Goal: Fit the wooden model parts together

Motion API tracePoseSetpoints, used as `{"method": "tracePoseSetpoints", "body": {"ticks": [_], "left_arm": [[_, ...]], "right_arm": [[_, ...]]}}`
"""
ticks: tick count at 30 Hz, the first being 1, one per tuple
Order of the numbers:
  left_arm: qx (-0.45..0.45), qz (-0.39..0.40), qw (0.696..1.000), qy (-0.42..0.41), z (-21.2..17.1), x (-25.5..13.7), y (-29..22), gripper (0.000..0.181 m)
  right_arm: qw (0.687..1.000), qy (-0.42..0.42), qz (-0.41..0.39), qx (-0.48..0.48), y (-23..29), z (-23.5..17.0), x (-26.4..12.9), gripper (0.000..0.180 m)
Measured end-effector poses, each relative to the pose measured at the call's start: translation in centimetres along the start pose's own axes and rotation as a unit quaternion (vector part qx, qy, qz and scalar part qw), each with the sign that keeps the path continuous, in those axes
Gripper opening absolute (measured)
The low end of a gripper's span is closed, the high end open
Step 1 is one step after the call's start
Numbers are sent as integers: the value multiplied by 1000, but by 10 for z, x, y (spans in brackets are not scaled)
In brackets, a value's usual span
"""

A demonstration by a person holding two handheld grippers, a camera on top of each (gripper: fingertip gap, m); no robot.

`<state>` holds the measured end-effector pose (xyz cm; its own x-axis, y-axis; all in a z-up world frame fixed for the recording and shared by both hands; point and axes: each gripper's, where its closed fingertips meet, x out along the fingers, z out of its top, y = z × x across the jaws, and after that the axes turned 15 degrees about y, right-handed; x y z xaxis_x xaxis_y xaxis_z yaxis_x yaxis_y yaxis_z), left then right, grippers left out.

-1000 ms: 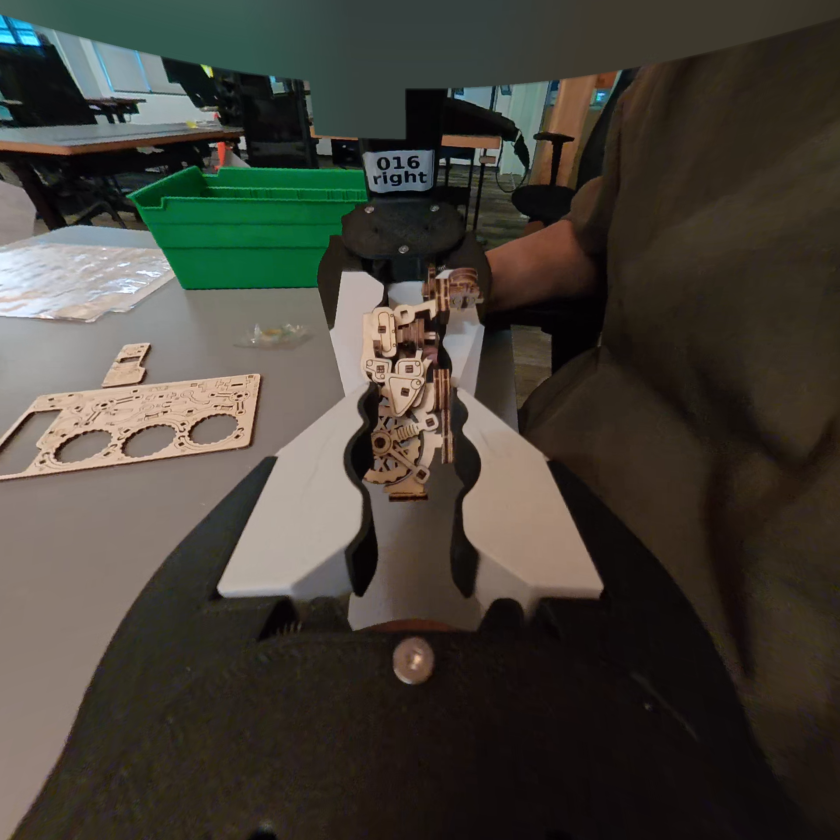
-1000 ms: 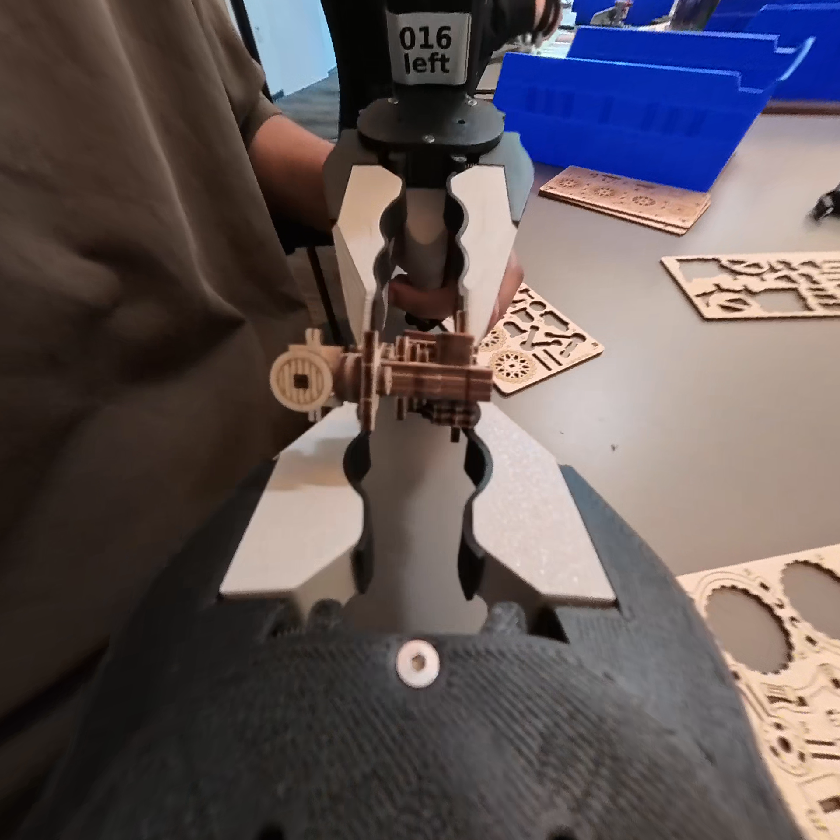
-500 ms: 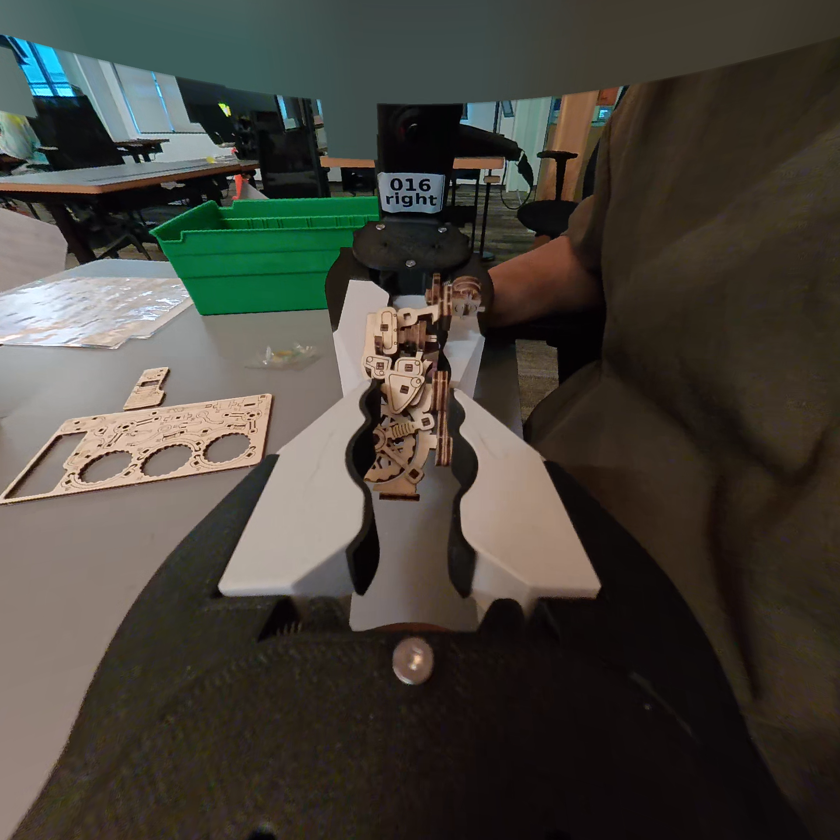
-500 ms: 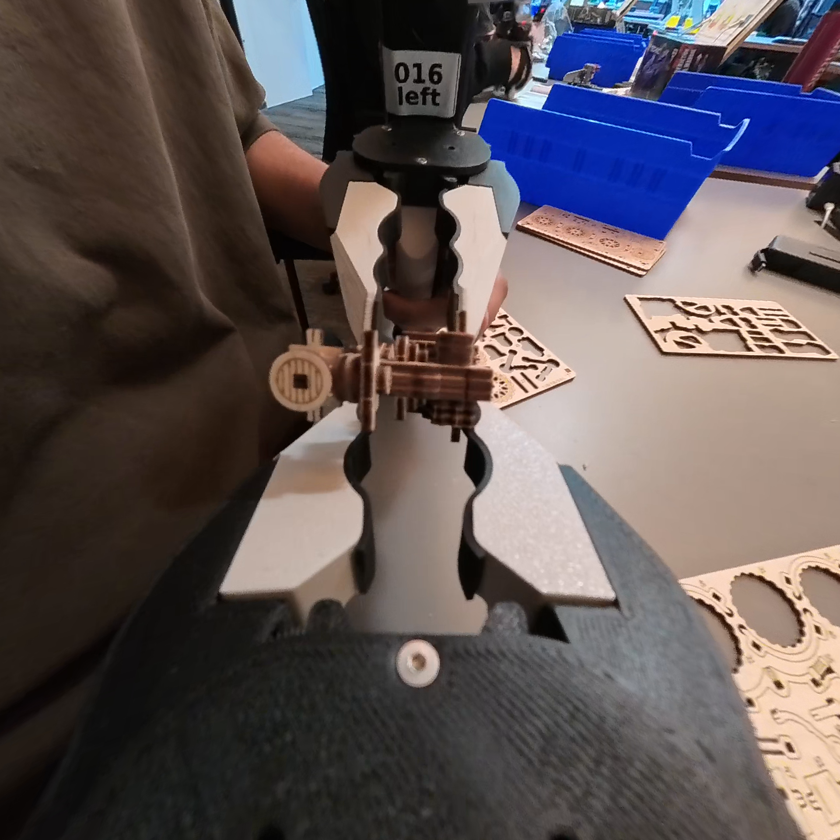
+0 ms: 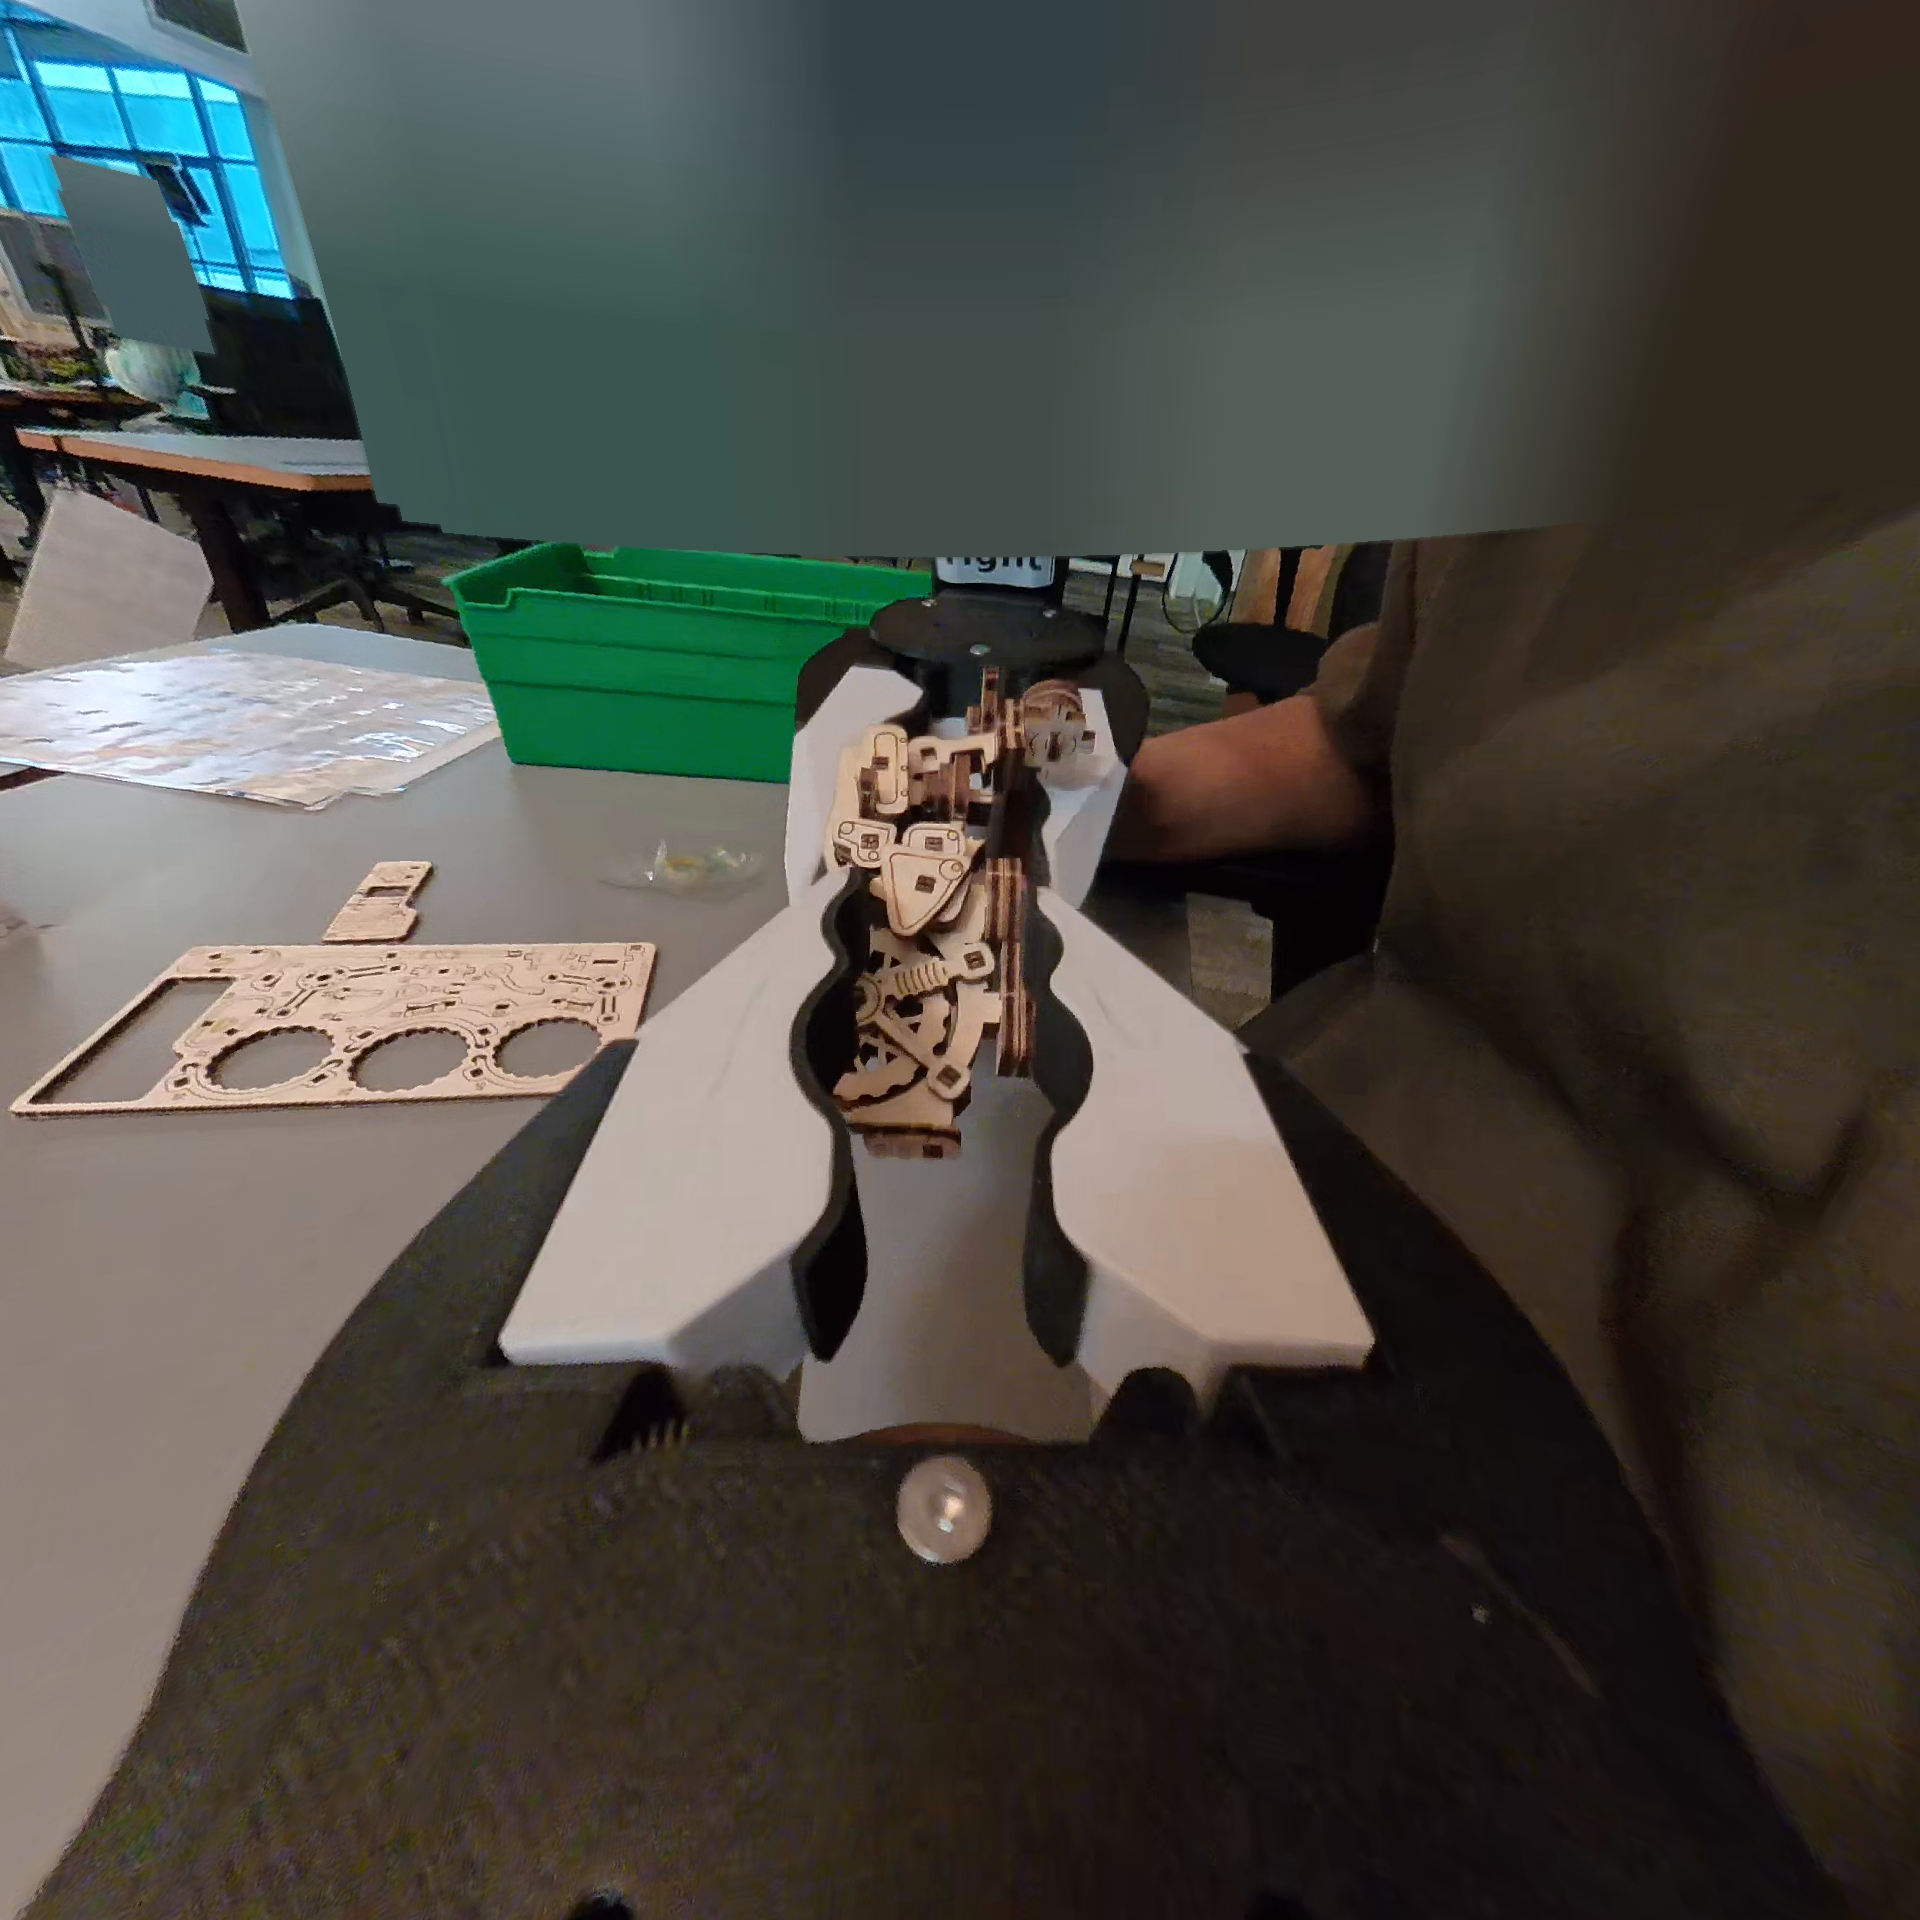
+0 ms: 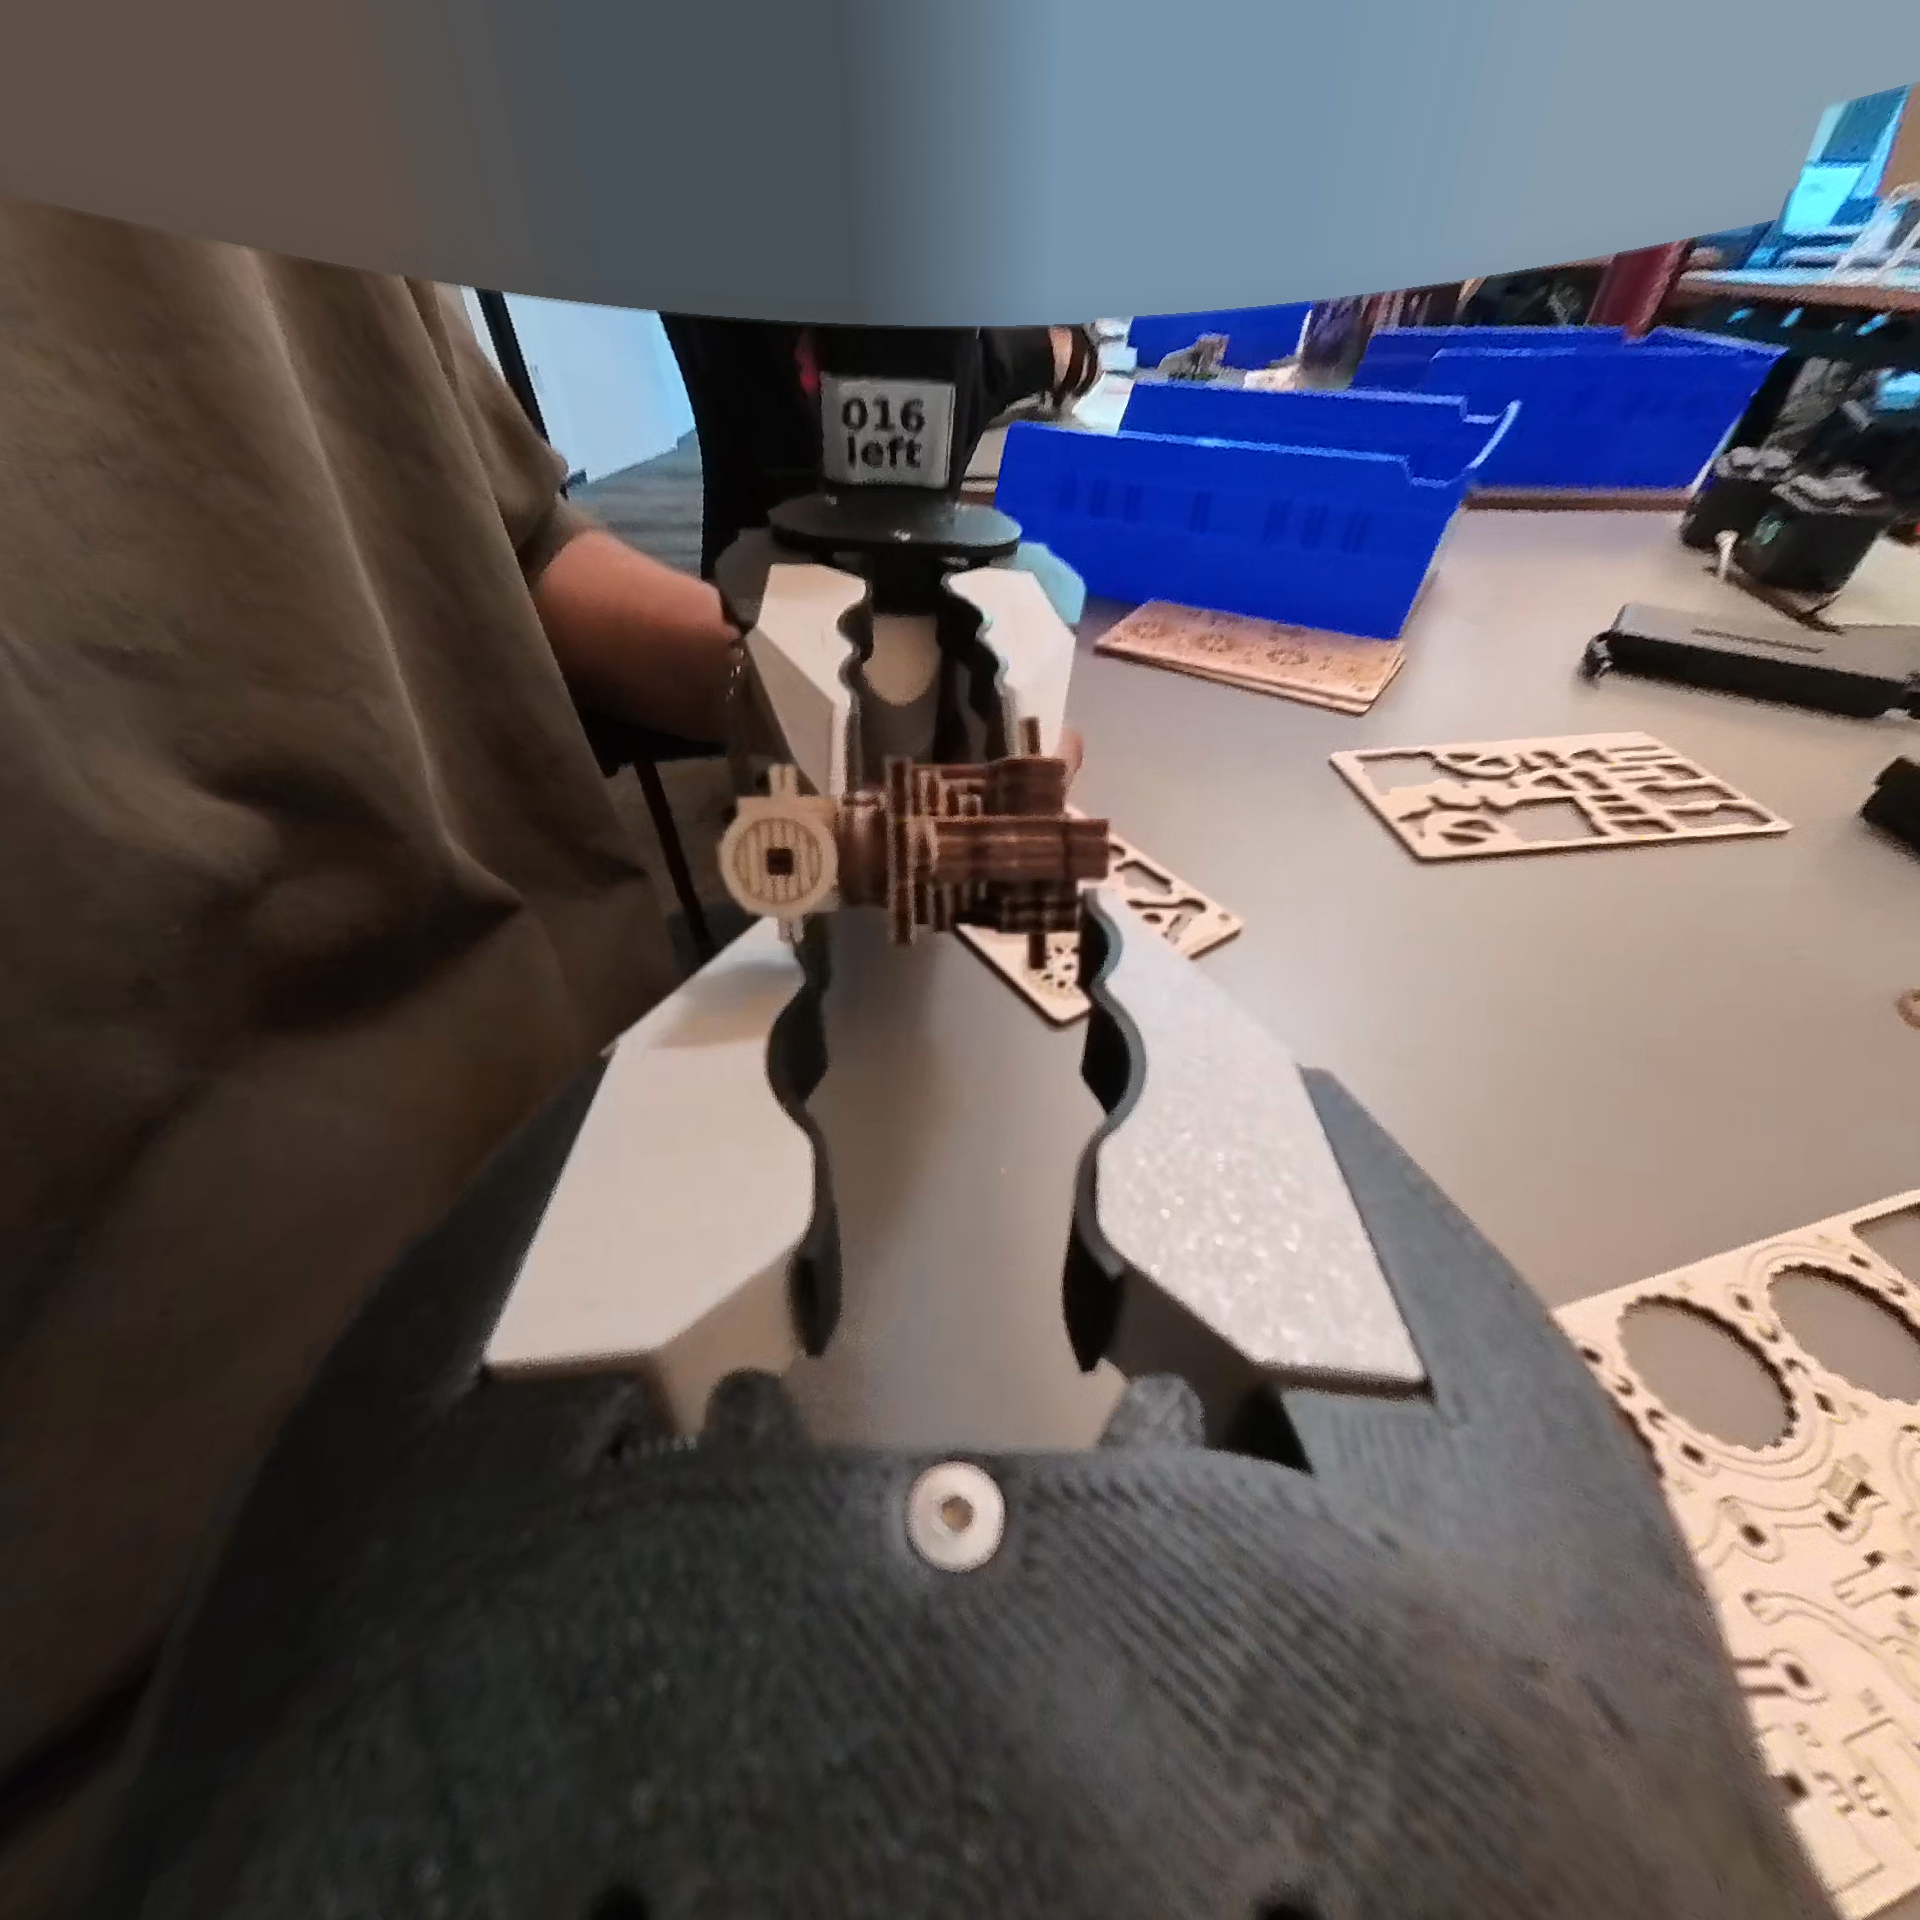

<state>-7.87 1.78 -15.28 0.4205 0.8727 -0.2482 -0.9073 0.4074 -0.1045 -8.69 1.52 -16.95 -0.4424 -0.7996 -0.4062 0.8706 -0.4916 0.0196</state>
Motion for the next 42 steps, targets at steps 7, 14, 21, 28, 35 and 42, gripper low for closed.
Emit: {"method": "tracePoseSetpoints", "body": {"ticks": [7,14,21,28,35,42], "left_arm": [[18,0,1000,-16,5,-2,-5,26],[26,-8,999,-24,7,-2,-10,26],[36,6,999,-21,7,-1,-9,28],[49,23,999,-1,0,2,-6,36],[43,10,999,0,-1,3,-8,36],[19,-13,1000,4,-4,4,-8,43]], "right_arm": [[999,-34,-20,-23,1,12,-9,39],[998,-61,8,-8,7,19,-11,42],[998,-64,3,-15,7,21,-12,39],[998,-39,-17,-57,11,17,-9,38],[998,-34,-8,-57,13,16,-8,38],[998,-57,8,-15,10,21,-9,38]]}}
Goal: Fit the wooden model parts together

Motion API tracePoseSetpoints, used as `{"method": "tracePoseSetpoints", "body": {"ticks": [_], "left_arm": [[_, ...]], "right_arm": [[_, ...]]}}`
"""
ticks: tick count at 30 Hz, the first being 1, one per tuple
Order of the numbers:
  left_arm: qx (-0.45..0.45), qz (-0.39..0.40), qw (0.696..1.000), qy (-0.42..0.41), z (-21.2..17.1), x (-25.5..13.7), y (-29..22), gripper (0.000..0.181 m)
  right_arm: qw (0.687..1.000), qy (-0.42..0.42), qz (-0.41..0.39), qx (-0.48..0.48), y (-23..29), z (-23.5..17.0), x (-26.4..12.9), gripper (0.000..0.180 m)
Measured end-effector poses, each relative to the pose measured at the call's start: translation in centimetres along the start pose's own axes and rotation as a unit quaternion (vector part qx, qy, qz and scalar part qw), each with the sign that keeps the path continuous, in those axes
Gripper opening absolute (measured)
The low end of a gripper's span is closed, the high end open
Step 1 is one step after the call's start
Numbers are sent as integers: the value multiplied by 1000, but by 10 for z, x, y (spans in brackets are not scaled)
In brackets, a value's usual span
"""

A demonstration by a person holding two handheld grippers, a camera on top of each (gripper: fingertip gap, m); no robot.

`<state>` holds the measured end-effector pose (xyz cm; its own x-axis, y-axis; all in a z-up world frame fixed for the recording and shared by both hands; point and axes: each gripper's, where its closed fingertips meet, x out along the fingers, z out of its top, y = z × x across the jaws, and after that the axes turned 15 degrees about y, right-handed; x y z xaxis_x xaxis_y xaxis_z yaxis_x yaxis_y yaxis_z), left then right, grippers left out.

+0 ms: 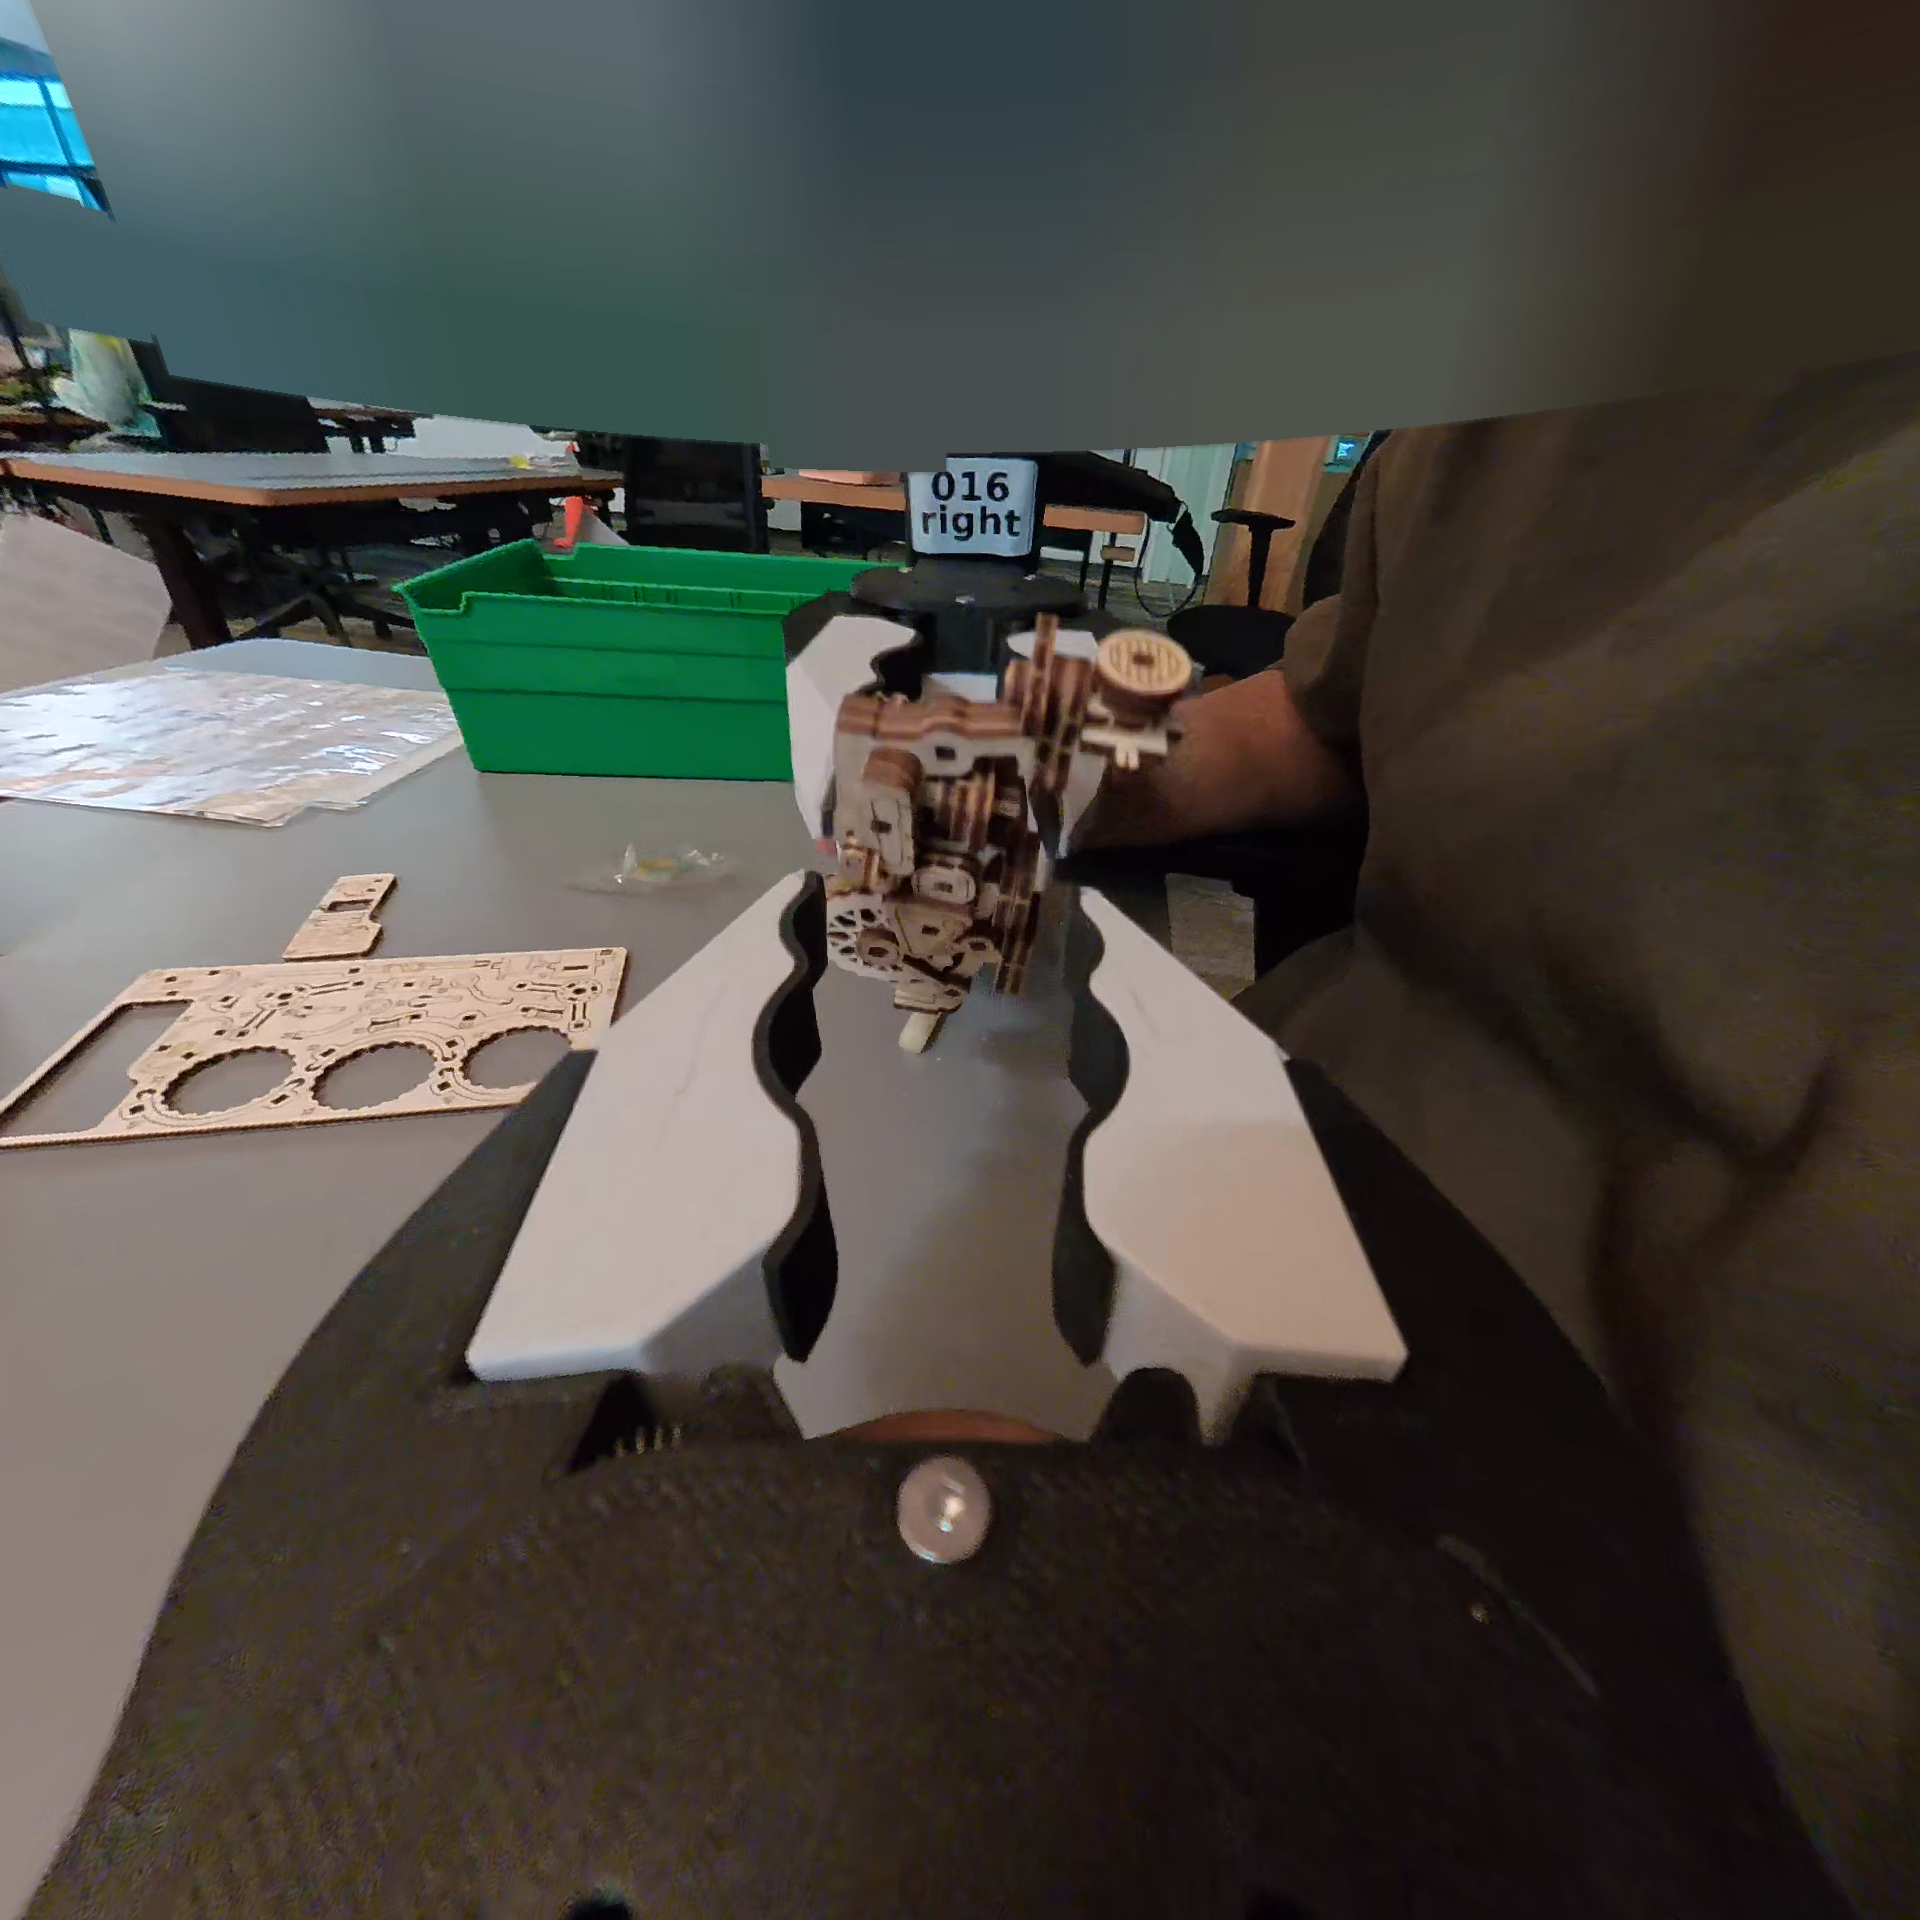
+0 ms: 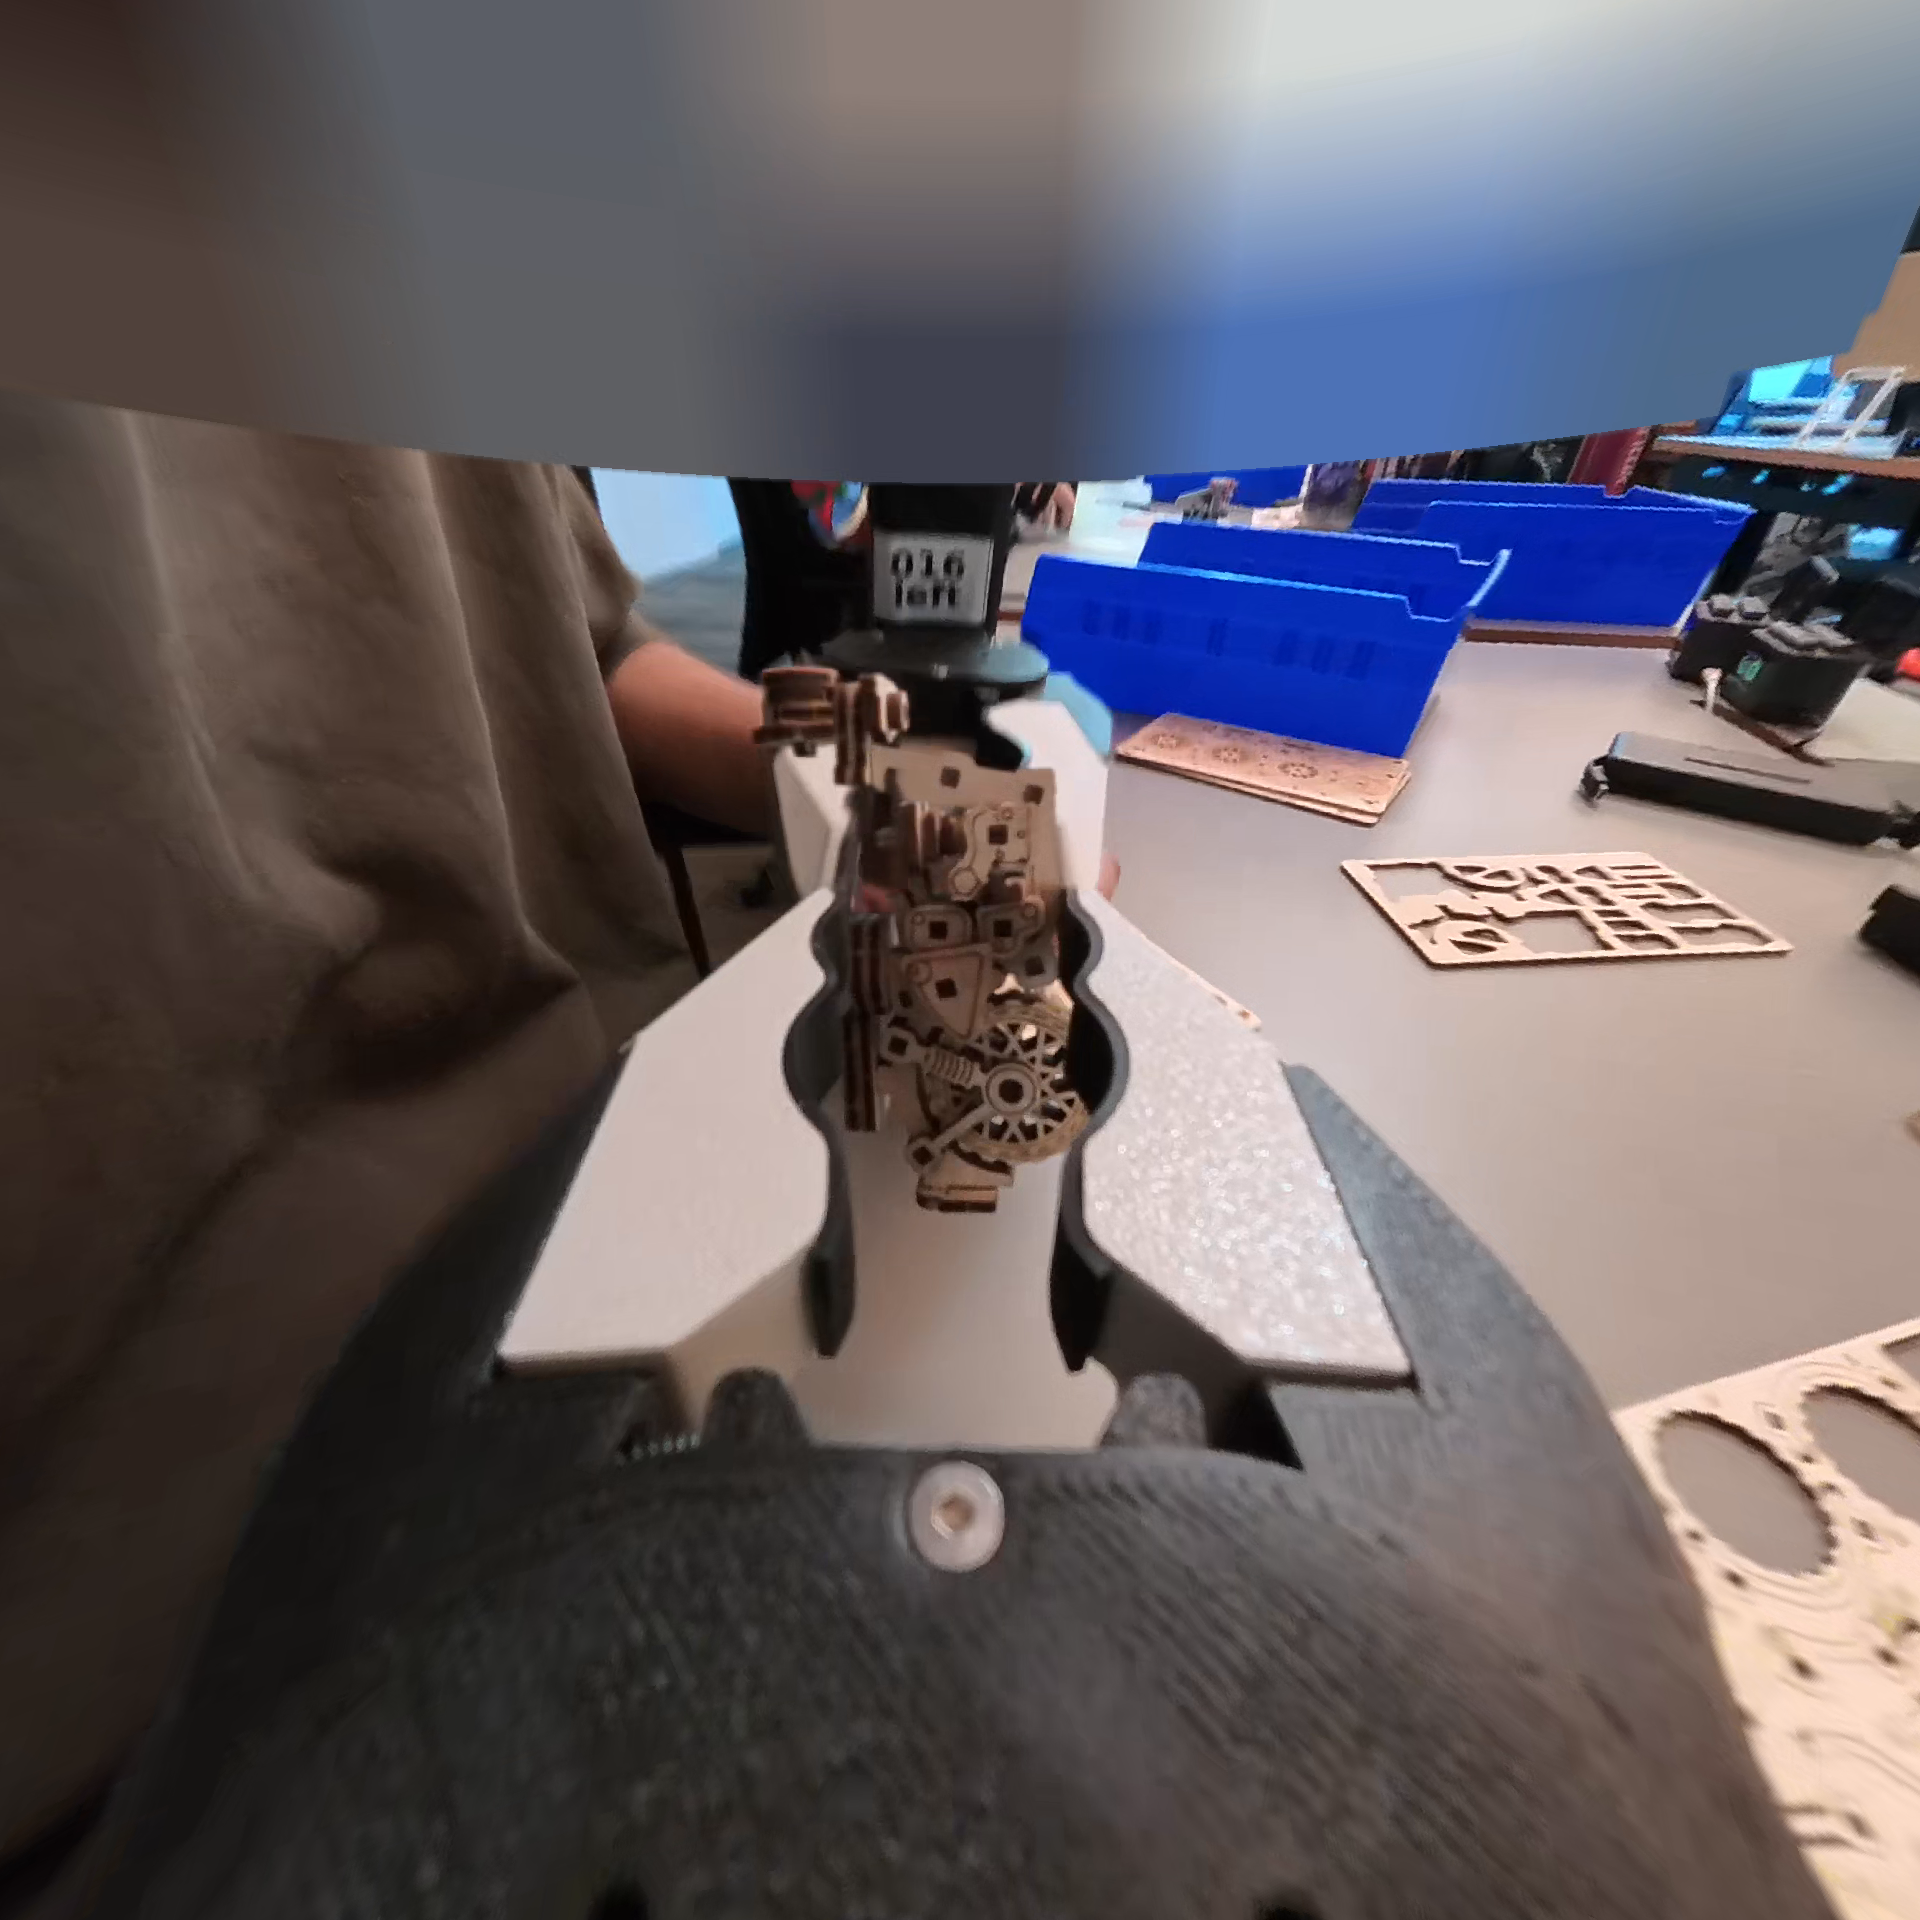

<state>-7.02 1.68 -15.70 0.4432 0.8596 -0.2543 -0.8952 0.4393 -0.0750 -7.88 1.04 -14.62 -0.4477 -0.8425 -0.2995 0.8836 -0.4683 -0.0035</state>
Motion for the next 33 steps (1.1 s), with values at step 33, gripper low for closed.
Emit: {"method": "tracePoseSetpoints", "body": {"ticks": [33], "left_arm": [[-55,-11,997,-45,13,-4,3,30]], "right_arm": [[997,-20,31,72,-4,5,-4,39]]}}
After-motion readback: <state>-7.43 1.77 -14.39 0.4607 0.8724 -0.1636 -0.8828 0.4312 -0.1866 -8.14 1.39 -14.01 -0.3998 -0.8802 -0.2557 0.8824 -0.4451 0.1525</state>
